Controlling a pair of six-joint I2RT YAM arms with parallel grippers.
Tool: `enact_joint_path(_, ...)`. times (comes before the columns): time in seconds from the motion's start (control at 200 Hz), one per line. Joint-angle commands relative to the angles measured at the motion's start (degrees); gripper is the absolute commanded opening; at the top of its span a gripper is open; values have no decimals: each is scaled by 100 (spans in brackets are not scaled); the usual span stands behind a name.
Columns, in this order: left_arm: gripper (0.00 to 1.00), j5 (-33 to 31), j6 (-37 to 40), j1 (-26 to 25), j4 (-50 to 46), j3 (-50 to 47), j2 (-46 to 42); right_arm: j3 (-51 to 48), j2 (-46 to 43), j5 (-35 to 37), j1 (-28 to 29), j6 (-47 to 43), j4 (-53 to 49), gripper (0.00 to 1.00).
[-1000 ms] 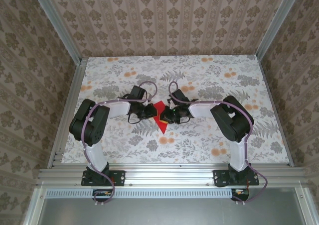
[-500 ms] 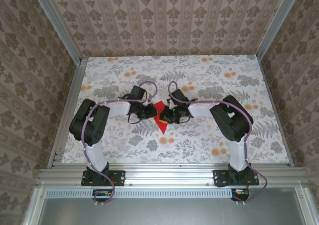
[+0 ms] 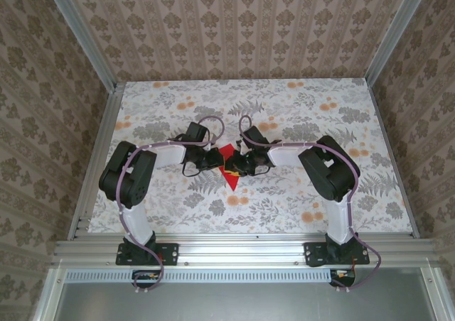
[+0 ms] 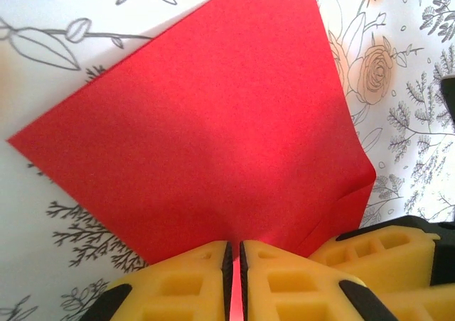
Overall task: Fold a paper plane with a square sheet of paper (pick it up from the middle)
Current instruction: Third fold the triangle at the center of the table.
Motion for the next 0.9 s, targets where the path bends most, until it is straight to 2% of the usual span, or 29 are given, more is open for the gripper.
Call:
enact_joint_path(0.0,15,-13,129,-80,-137,39,162,-2,176,171,46,-127,-220,34)
enact_joint_path(0.175,15,-47,143,-72,-163,74,186,-92,152,211,46,-245,-291,35)
enact_joint_path(0.26,14,-48,143,-71,-181,91,206,-135,146,230,39,-287,-274,32)
enact_joint_path(0.415,14,-61,169,-37,-237,131,163,-191,150,330,24,-332,-318,12)
enact_joint_path(0.56,14,24,156,-36,-259,188,43,-193,151,462,19,-411,-477,3)
enact_joint_path(0.66,14,160,97,-37,-227,194,-141,-200,171,515,19,-439,-556,0)
enact_joint_path(0.895,12,511,-181,-61,-84,-141,-708,-195,186,585,19,-455,-655,0)
